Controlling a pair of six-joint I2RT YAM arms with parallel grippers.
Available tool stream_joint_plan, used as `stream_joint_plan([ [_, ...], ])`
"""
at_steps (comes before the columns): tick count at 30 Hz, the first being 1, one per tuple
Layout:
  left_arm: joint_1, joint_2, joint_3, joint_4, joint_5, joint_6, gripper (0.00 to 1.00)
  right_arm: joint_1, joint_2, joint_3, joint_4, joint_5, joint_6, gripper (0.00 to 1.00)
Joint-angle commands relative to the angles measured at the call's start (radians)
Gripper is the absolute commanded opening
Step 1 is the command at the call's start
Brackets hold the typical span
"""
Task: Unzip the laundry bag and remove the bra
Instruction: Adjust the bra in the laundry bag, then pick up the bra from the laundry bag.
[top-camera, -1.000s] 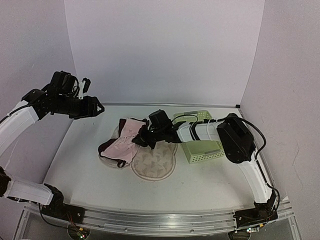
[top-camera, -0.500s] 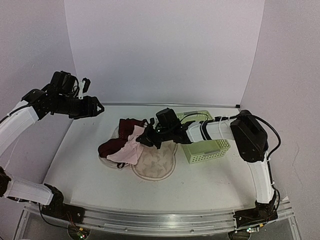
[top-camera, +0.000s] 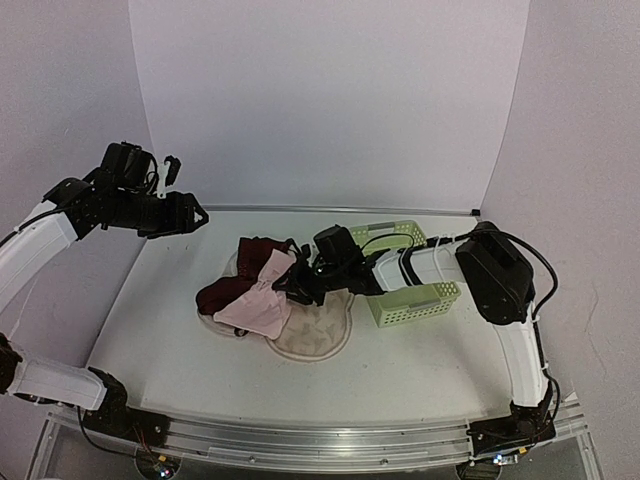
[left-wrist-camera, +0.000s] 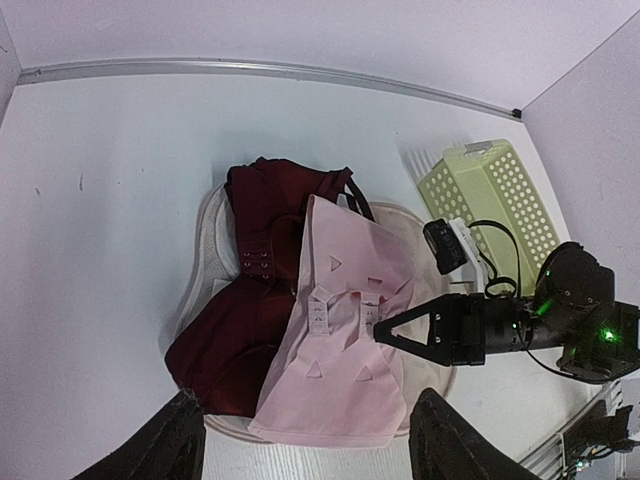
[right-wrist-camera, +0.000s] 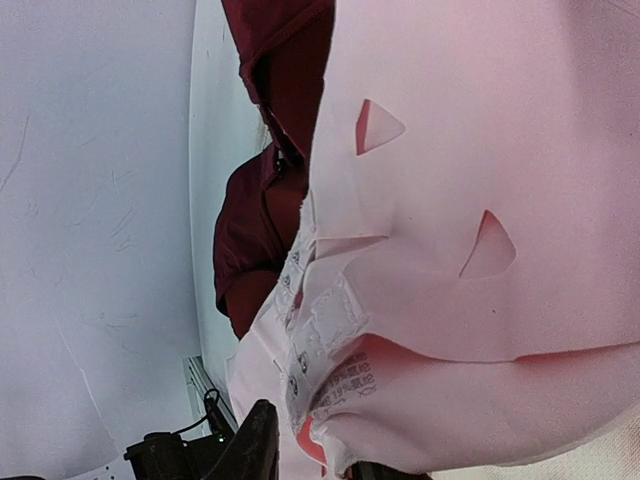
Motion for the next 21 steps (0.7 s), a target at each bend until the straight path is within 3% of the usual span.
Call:
stream_joint_plan([
  [1,-0.001,-0.025,-0.006,0.006,-0.015,-0.008,0.71,0.004,-0.004,0.004,0.061,0.002,-0.001,0.32],
  [10,-0.001,-0.019,-0.002,0.005,-0.016,-0.001,0.71,0.004,0.04,0.052,0.076,-0.001,0.03,0.43],
  [15,-0.001,-0.026,0.0,0.004,-0.016,0.005,0.71,0.005,0.099,0.125,0.076,0.0,0.052,0.43],
  [21,-0.001,-0.038,-0.002,-0.002,-0.019,0.011,0.71,0.005,0.152,0.187,0.076,-0.002,0.076,0.36],
])
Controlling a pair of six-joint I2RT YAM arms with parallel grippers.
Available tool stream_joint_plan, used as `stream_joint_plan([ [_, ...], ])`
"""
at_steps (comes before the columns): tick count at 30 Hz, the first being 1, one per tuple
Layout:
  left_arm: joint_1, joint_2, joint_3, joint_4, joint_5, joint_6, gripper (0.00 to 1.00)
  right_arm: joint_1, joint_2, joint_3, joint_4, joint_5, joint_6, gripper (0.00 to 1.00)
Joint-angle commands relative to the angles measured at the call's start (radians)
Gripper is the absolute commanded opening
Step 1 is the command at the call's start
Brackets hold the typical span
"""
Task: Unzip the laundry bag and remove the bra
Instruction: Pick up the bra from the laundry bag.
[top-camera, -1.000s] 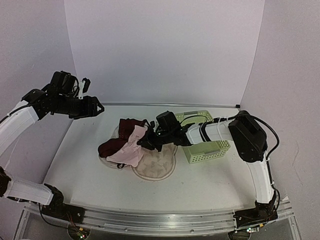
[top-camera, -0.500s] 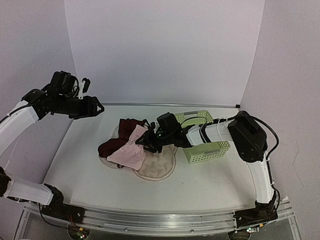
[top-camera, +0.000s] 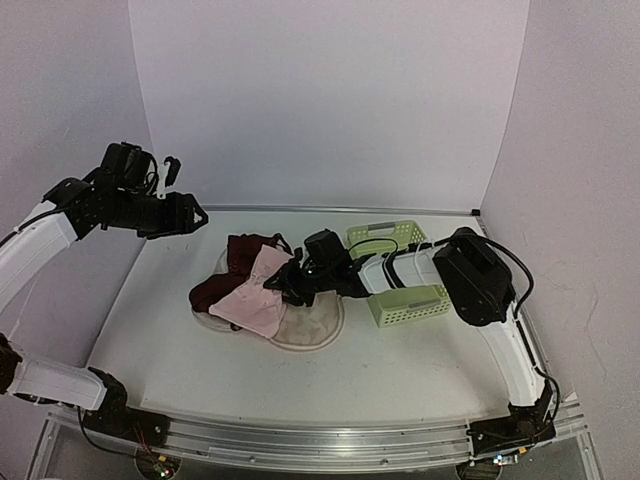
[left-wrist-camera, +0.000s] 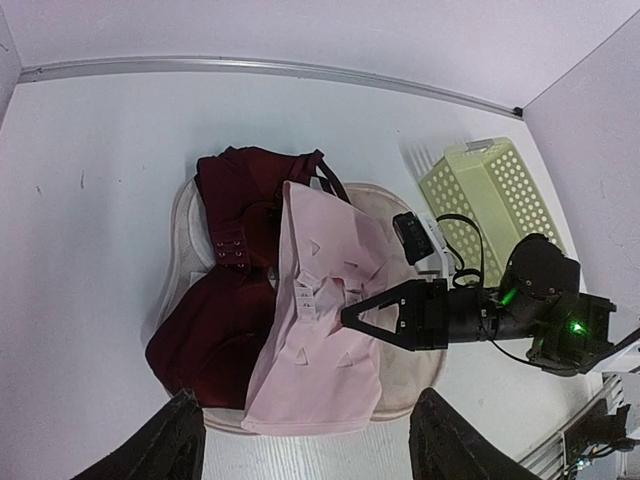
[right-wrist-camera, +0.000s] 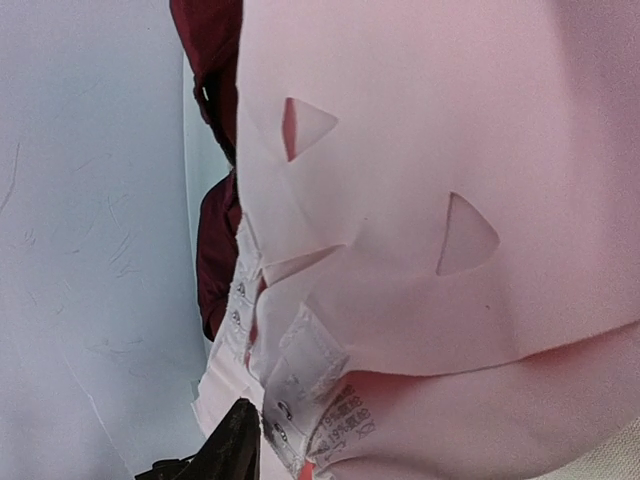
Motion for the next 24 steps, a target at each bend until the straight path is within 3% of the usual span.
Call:
stream_joint_plan([
  [1,-0.001,-0.039,-0.001,-0.001,-0.021,0.011,0.71,0.005,0.027,0.075,0.043,-0.002,0.025,0.35],
  [14,-0.001,-0.027,0.017,-0.008,-0.031,0.028,0.72,0.004,-0.019,0.064,0.059,-0.008,-0.002,0.0],
  [24,-0.001,0.009,0.038,0.004,-0.056,0.025,0.72,-0.011,-0.187,-0.018,0.061,-0.025,-0.103,0.0],
])
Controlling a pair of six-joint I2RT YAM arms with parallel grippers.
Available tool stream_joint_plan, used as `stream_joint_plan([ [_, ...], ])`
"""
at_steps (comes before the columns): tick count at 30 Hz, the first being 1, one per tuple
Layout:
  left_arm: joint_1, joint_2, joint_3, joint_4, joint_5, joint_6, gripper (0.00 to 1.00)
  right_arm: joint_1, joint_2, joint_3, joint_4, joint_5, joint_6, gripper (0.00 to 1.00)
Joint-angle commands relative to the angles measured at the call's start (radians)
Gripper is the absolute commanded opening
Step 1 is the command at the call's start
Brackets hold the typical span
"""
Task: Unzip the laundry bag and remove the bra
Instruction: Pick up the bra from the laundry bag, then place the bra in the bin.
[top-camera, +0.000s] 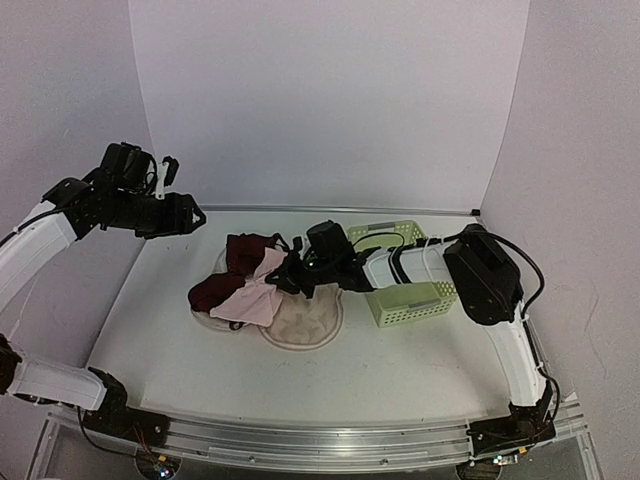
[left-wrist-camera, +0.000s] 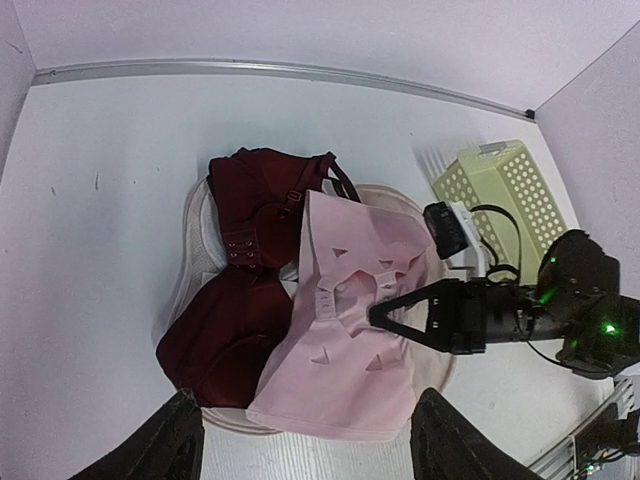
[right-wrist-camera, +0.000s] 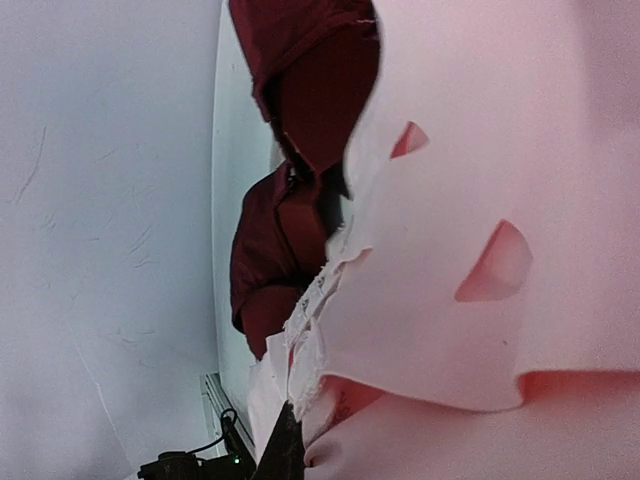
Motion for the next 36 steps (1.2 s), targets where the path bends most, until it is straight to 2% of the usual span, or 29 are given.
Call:
stream_joint_plan([
  [1,-0.001,0.019,0.04,0.02,-0.026,0.012,0.72,-0.013,-0.185,-0.042,0.053,-0.023,-0.083,0.0],
  [10,-0.001,0.036,0.064,0.062,-0.055,0.004,0.72,-0.062,-0.396,-0.181,0.019,-0.102,-0.22,0.0],
  [21,-0.001,0.084,0.069,0.108,-0.049,0.002,0.72,-0.238,-0.622,-0.202,-0.339,-0.273,-0.577,0.0],
  [29,-0.001,0.102,0.066,0.13,-0.046,-0.003,0.72,-0.425,-0.678,-0.191,-0.628,-0.446,-0.827,0.0],
  [36,-0.001,0.118,0.057,0.137,-0.041,0.002,0.72,-0.528,-0.697,-0.202,-0.816,-0.426,-1.023,0.0],
])
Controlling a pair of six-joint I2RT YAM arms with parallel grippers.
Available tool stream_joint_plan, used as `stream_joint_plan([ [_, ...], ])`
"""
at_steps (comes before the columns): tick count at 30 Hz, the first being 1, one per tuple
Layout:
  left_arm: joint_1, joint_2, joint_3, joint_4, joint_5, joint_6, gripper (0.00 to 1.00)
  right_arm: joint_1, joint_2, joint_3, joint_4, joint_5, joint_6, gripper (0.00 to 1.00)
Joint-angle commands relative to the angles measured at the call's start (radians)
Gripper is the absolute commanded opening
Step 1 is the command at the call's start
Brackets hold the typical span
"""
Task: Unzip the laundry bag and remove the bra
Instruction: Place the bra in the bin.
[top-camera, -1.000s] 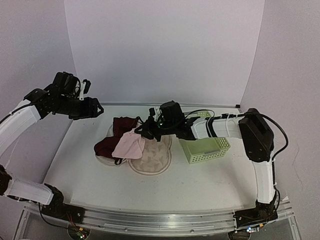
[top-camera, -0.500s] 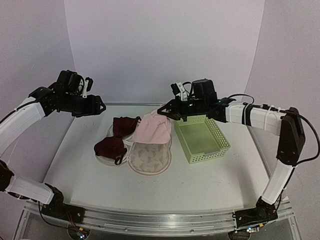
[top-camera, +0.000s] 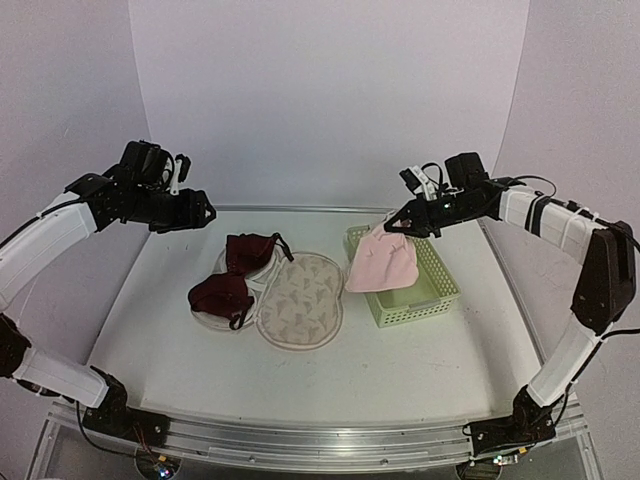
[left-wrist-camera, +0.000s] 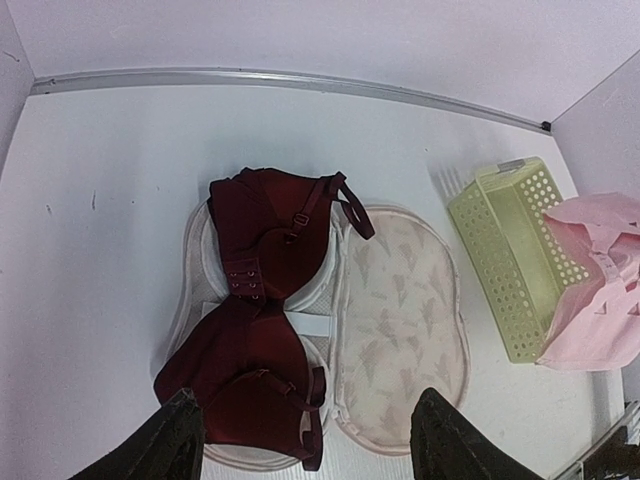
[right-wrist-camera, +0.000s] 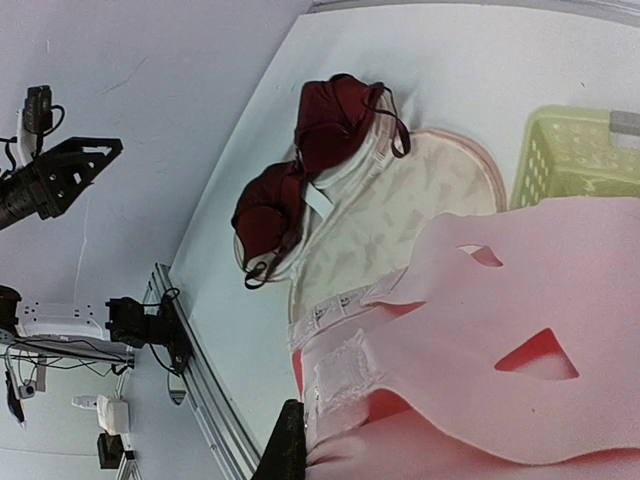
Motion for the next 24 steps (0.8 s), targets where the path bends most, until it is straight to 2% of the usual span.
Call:
stream_joint_plan([
  [1,-0.001,0.008,0.032,0.051,-0.001,0.006,0.72,-0.044,-0.054,0.003,-0.133,-0.026,-0.182,0.0],
  [6,-0.001,0.01,0.027,0.056,-0.001,0.007,0.72,-0.132,-0.024,0.001,-0.187,-0.051,-0.253,0.0],
  [10,-0.001,0.006,0.025,0.057,-0.001,0.014,0.72,-0.162,0.041,0.064,-0.281,-0.072,-0.355,0.0],
  [19,-0.002,0.002,0.019,0.061,-0.001,0.013,0.72,-0.176,0.211,0.209,-0.332,-0.086,-0.416,0.0],
  [24,-0.001,-0.01,0.007,0.062,-0.001,0.009,0.72,-0.176,0.296,0.236,-0.34,-0.089,-0.432,0.0],
])
